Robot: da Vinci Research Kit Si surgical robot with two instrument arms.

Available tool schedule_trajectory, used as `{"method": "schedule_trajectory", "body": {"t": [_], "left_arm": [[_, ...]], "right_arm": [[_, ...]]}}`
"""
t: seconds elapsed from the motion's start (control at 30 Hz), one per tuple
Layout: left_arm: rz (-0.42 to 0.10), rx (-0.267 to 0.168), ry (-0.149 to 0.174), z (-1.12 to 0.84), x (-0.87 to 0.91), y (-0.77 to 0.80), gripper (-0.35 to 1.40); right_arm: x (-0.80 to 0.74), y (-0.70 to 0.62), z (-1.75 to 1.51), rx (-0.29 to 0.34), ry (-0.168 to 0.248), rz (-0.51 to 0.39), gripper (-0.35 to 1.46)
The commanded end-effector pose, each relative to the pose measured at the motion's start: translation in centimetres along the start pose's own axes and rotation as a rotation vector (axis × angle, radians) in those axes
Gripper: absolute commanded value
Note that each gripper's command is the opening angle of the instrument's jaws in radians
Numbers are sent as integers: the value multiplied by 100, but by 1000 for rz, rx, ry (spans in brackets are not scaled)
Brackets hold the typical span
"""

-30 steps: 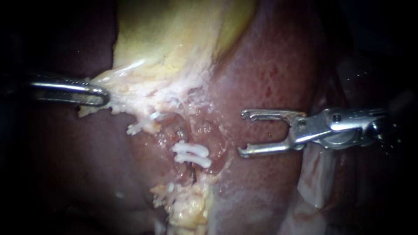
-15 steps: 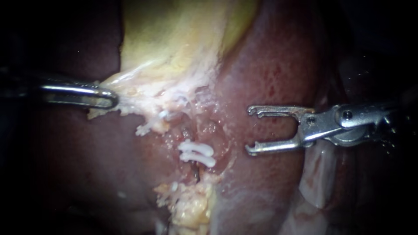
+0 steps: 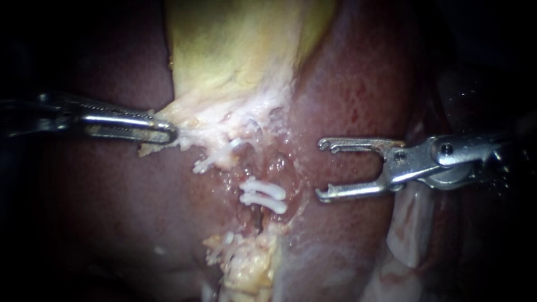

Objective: Going back second clip right tube

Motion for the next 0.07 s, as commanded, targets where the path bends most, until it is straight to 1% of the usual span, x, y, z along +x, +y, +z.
{"method": "schedule_trajectory", "body": {"t": [0.03,0.07], "left_arm": [[0,-2,0,0,0,0,-35],[0,-2,0,-1,0,0,-35]], "right_arm": [[1,0,0,3,0,-1,50],[1,0,0,3,0,-1,50]]}}
